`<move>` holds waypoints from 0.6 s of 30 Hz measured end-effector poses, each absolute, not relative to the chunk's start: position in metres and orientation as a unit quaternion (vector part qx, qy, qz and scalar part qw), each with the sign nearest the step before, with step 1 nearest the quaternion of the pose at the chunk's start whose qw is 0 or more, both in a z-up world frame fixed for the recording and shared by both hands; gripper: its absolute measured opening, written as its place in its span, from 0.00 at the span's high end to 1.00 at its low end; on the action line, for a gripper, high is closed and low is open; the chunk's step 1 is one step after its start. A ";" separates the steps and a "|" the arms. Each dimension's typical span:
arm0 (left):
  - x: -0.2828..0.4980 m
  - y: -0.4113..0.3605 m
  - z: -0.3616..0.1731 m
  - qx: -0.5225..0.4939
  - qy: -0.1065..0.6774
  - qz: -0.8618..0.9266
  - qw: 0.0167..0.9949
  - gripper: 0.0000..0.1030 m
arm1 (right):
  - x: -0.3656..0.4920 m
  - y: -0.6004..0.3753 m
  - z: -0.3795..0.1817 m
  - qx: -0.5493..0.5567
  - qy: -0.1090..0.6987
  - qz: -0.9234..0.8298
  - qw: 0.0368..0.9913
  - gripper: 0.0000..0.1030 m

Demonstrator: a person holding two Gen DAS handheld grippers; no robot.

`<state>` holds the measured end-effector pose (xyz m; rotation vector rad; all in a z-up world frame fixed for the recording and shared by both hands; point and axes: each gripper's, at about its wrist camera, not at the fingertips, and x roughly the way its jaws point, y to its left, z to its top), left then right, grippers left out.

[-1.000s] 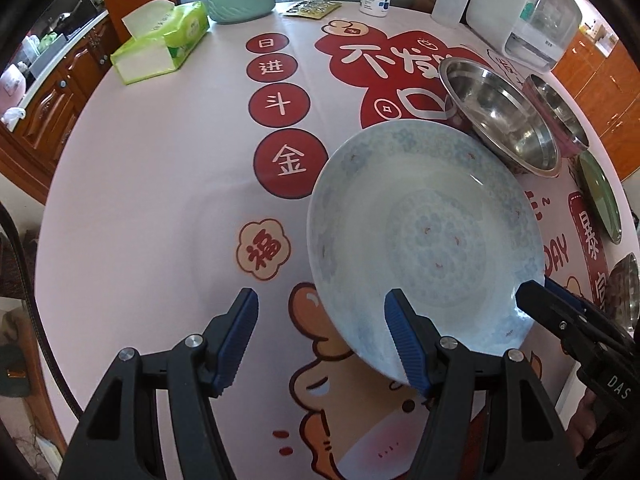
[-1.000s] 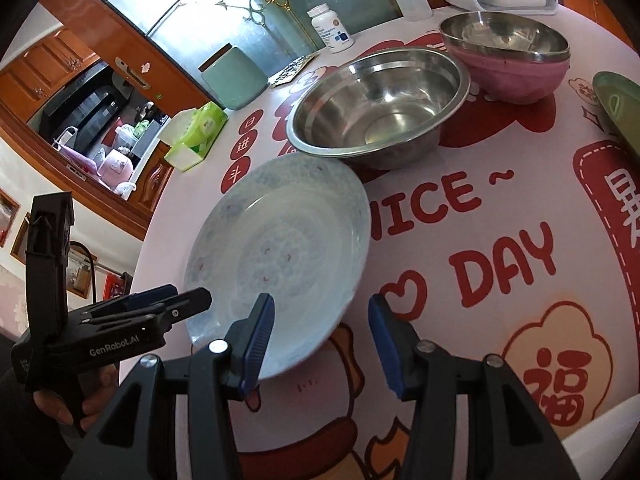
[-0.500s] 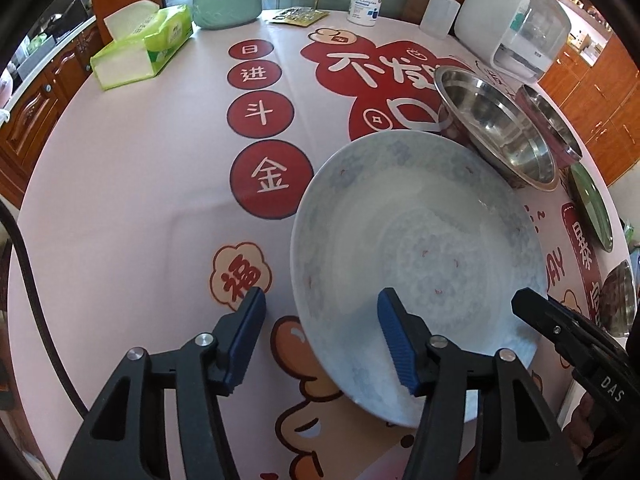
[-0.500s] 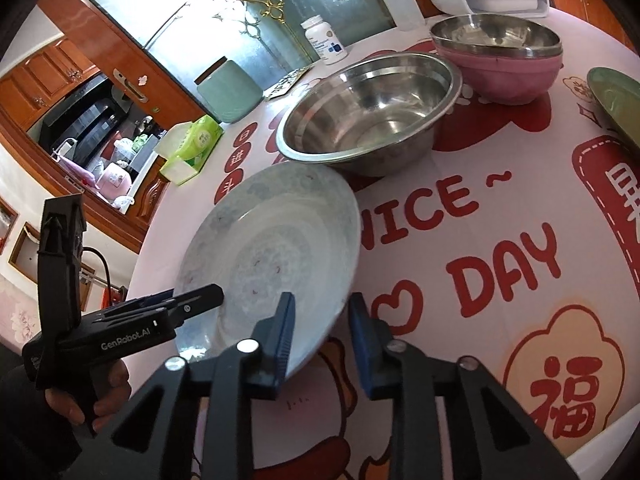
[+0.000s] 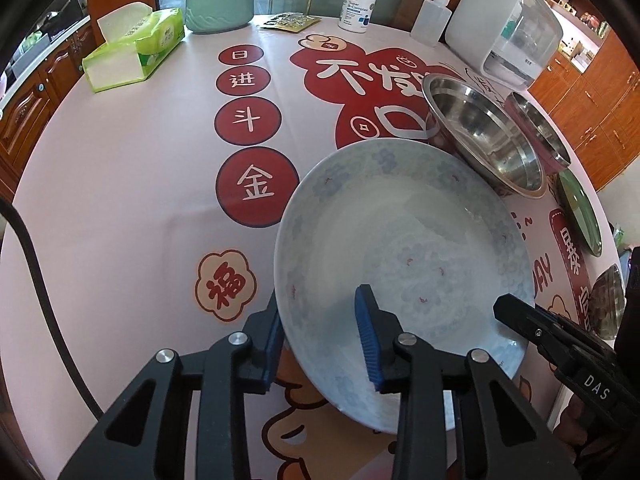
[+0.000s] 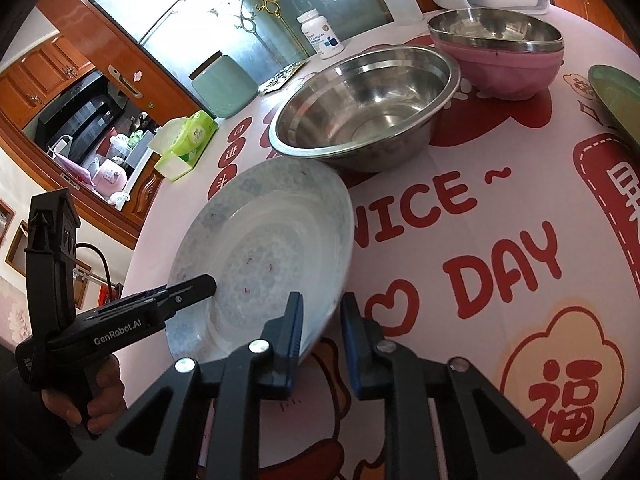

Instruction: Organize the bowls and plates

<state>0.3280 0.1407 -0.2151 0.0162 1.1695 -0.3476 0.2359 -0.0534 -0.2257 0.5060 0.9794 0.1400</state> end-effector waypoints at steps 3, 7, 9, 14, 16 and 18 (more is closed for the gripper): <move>0.327 0.141 -0.215 0.012 0.550 -0.168 0.818 0.69 | 0.237 -0.052 -0.225 0.234 0.469 0.067 0.849 0.82; 0.327 0.142 -0.214 0.019 0.550 -0.172 0.817 0.71 | 0.239 -0.050 -0.224 0.228 0.475 0.065 0.848 0.83; 0.326 0.142 -0.214 0.022 0.552 -0.174 0.815 0.73 | 0.240 -0.050 -0.223 0.219 0.479 0.066 0.848 0.83; 0.323 0.142 -0.213 0.035 0.557 -0.184 0.809 0.75 | 0.240 -0.054 -0.223 0.222 0.483 0.063 0.845 0.84; 0.321 0.141 -0.212 0.043 0.559 -0.186 0.807 0.76 | 0.238 -0.056 -0.222 0.225 0.485 0.061 0.843 0.84; 0.318 0.139 -0.209 0.053 0.556 -0.188 0.808 0.75 | 0.237 -0.057 -0.222 0.227 0.486 0.060 0.842 0.85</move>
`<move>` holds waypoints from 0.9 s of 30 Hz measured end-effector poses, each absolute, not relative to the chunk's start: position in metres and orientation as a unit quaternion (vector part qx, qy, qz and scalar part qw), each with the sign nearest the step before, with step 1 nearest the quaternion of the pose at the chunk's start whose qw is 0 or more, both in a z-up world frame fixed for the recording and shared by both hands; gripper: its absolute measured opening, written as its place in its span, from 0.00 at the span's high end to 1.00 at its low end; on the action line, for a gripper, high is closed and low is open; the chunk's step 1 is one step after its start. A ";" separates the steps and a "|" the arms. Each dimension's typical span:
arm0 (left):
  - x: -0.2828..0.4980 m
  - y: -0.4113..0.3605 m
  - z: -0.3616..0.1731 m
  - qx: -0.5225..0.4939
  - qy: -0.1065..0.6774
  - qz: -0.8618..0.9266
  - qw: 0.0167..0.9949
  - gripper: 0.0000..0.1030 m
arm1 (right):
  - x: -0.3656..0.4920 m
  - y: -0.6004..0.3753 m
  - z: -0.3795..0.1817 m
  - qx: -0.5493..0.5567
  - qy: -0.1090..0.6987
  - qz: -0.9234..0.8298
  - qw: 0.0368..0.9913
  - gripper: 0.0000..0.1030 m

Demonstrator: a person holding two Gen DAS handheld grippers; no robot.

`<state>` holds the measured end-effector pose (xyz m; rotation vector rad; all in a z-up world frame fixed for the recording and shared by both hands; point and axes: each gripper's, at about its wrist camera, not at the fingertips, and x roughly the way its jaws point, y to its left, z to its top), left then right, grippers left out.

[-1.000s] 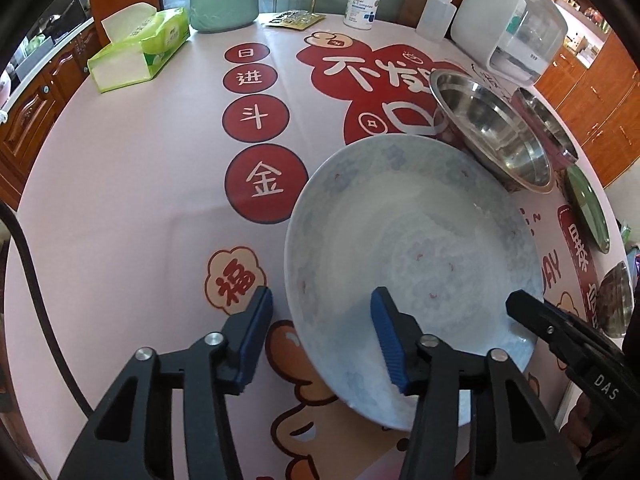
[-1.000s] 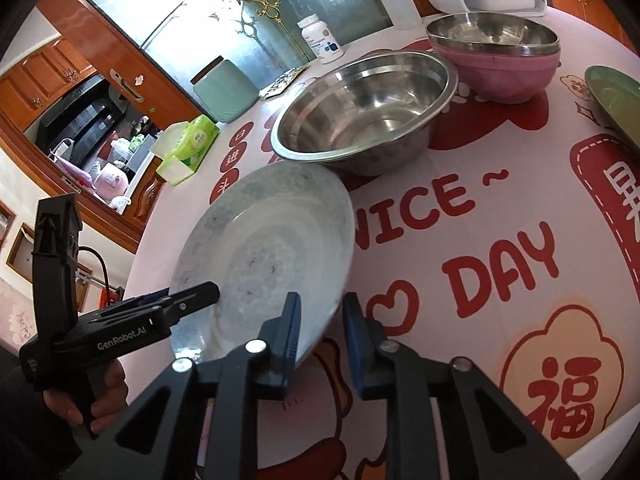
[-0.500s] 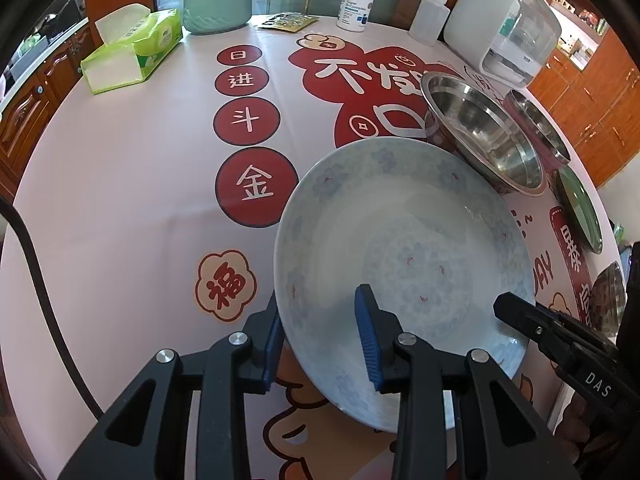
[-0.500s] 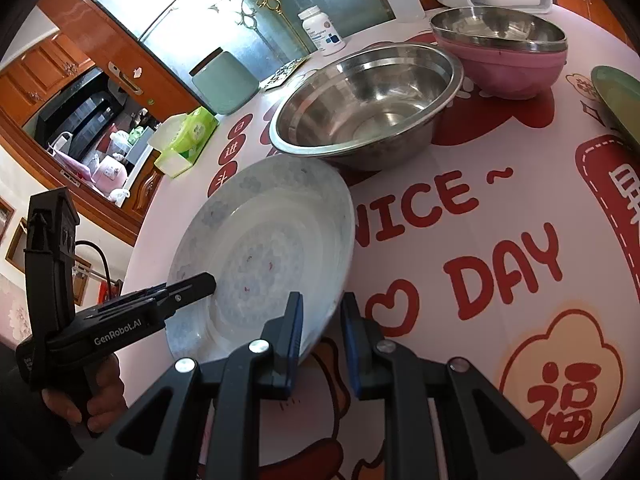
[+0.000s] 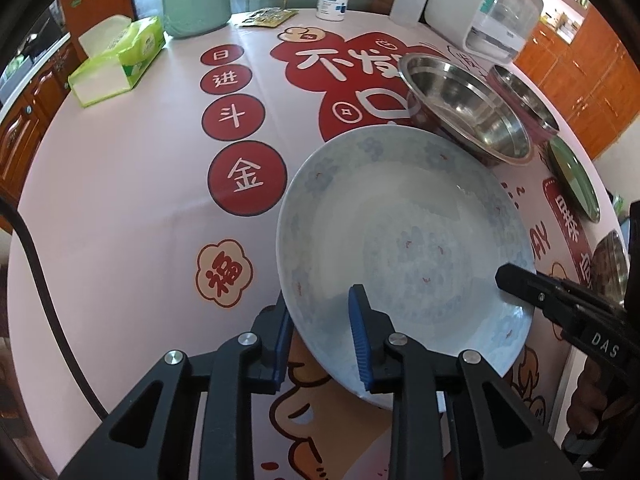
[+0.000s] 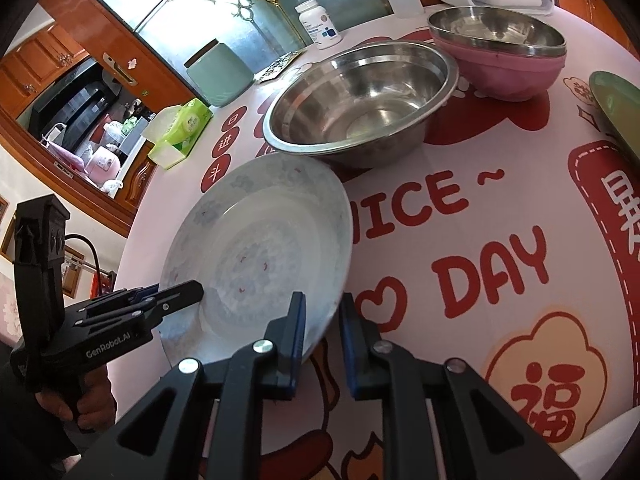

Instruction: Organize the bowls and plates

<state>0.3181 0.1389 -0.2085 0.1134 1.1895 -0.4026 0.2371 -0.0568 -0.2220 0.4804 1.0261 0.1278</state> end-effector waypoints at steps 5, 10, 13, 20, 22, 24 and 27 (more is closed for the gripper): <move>0.310 0.136 -0.203 0.065 0.555 -0.194 0.806 0.76 | 0.234 -0.059 -0.219 0.228 0.484 0.061 0.842 0.85; 0.302 0.137 -0.192 0.068 0.547 -0.199 0.811 0.76 | 0.227 -0.061 -0.210 0.222 0.477 0.064 0.848 0.85; 0.296 0.136 -0.184 0.069 0.543 -0.202 0.812 0.76 | 0.222 -0.062 -0.206 0.225 0.478 0.065 0.847 0.85; 0.279 0.134 -0.167 0.074 0.530 -0.213 0.817 0.76 | 0.202 -0.062 -0.196 0.222 0.473 0.062 0.850 0.85; 0.276 0.132 -0.163 0.075 0.527 -0.215 0.818 0.76 | 0.197 -0.063 -0.192 0.223 0.470 0.061 0.852 0.85; 0.270 0.131 -0.158 0.077 0.523 -0.219 0.820 0.76 | 0.190 -0.065 -0.188 0.223 0.466 0.058 0.854 0.85; 0.260 0.128 -0.149 0.080 0.516 -0.225 0.823 0.76 | 0.180 -0.067 -0.181 0.222 0.462 0.055 0.857 0.85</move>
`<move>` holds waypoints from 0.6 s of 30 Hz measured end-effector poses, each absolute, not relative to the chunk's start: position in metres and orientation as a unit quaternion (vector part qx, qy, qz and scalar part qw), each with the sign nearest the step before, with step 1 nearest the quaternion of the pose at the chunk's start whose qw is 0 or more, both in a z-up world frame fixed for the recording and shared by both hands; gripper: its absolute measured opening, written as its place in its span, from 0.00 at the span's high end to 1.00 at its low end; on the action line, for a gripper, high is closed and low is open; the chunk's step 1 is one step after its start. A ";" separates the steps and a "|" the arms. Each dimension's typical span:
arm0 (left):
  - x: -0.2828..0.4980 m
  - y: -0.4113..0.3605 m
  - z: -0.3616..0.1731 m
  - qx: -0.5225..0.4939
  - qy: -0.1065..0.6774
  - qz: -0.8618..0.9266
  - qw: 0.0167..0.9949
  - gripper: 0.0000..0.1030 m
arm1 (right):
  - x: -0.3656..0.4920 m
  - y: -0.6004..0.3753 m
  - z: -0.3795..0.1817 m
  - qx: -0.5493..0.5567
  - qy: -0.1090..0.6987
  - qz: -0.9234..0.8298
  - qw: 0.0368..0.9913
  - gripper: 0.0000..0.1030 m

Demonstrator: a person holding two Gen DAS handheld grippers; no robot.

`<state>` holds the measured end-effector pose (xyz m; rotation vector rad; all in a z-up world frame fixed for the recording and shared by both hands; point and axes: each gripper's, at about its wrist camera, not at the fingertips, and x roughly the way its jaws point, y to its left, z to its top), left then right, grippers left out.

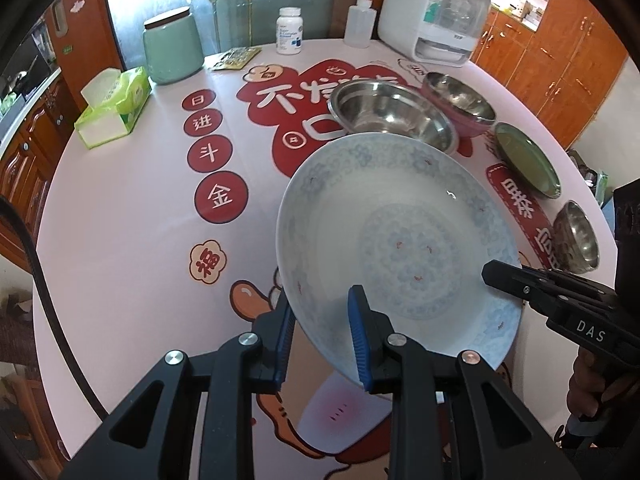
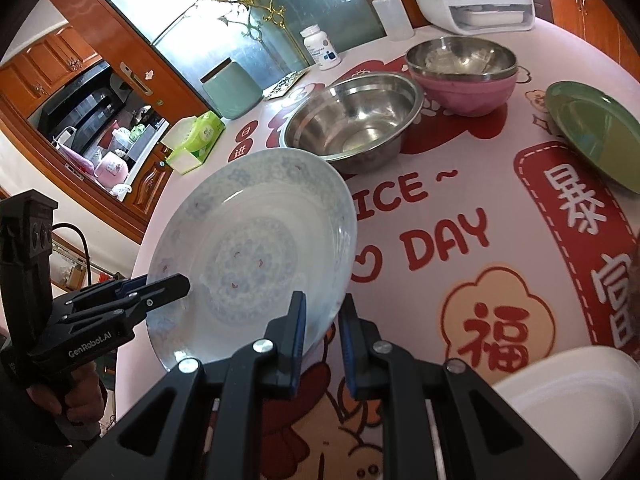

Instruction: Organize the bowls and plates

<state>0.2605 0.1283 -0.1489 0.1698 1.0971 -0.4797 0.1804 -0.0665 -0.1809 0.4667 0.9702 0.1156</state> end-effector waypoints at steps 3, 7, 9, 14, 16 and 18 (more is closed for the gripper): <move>0.253 0.125 -0.142 0.082 0.509 -0.231 0.825 0.76 | 0.170 -0.069 -0.174 0.222 0.456 0.050 0.861 0.85; 0.241 0.121 -0.135 0.088 0.502 -0.239 0.826 0.76 | 0.154 -0.072 -0.165 0.222 0.447 0.043 0.866 0.85; 0.234 0.120 -0.130 0.090 0.498 -0.242 0.828 0.76 | 0.148 -0.072 -0.162 0.220 0.444 0.041 0.868 0.85; 0.221 0.118 -0.121 0.088 0.489 -0.250 0.831 0.76 | 0.130 -0.074 -0.154 0.221 0.435 0.034 0.872 0.85; 0.214 0.117 -0.116 0.090 0.483 -0.255 0.833 0.76 | 0.123 -0.075 -0.152 0.221 0.432 0.031 0.874 0.85; 0.208 0.115 -0.112 0.090 0.479 -0.259 0.834 0.76 | 0.114 -0.075 -0.148 0.222 0.427 0.027 0.876 0.85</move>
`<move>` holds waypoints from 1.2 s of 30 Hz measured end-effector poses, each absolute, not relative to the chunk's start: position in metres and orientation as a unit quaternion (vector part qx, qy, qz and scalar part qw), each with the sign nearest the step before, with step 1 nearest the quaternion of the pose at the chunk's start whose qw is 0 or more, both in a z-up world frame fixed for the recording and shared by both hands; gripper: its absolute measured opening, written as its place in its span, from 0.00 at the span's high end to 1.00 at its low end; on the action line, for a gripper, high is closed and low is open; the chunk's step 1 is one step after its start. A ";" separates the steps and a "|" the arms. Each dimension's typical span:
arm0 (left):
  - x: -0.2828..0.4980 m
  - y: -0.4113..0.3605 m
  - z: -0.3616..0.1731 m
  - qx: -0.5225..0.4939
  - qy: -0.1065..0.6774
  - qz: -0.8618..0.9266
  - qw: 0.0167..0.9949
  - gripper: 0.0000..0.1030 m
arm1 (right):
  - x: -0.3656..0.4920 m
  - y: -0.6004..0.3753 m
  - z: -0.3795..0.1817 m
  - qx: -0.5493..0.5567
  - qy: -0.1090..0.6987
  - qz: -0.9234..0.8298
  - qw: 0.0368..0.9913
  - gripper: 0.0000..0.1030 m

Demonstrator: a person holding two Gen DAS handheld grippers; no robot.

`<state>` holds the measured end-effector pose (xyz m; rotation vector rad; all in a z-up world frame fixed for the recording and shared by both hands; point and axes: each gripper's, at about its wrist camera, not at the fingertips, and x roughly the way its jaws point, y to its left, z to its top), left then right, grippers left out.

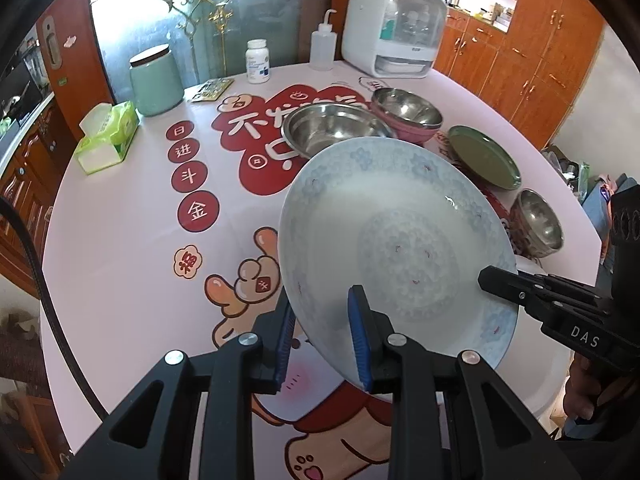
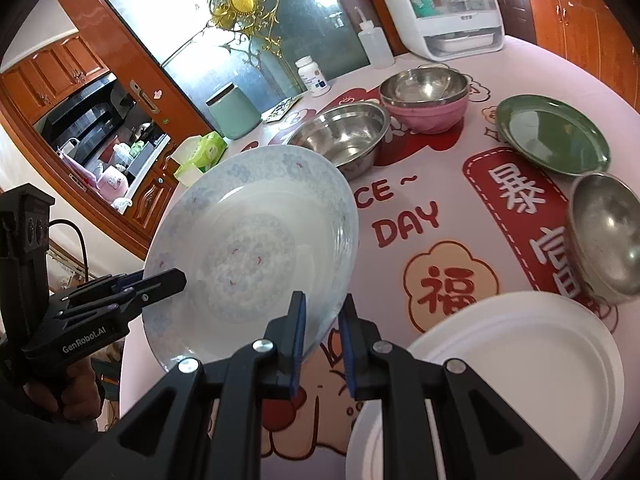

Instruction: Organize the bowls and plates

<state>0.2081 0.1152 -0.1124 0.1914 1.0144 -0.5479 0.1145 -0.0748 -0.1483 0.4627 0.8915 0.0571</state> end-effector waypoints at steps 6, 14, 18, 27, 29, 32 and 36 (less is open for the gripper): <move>0.187 0.111 -0.104 0.093 0.468 -0.278 0.834 0.76 | 0.088 -0.077 -0.142 0.225 0.418 0.012 0.880 0.85; 0.157 0.099 -0.105 0.097 0.466 -0.308 0.824 0.76 | 0.044 -0.084 -0.143 0.239 0.413 -0.020 0.879 0.85; 0.146 0.093 -0.111 0.104 0.472 -0.323 0.813 0.76 | 0.025 -0.086 -0.147 0.247 0.415 -0.038 0.875 0.85; 0.122 0.072 -0.126 0.125 0.487 -0.354 0.788 0.76 | -0.014 -0.094 -0.161 0.272 0.425 -0.079 0.860 0.85; 0.117 0.065 -0.130 0.132 0.490 -0.363 0.781 0.76 | -0.023 -0.098 -0.164 0.281 0.425 -0.091 0.856 0.85; 0.113 0.055 -0.133 0.143 0.493 -0.374 0.772 0.76 | -0.033 -0.104 -0.167 0.291 0.422 -0.105 0.852 0.85; 0.109 0.036 -0.137 0.160 0.494 -0.392 0.760 0.76 | -0.044 -0.115 -0.170 0.301 0.420 -0.121 0.848 0.85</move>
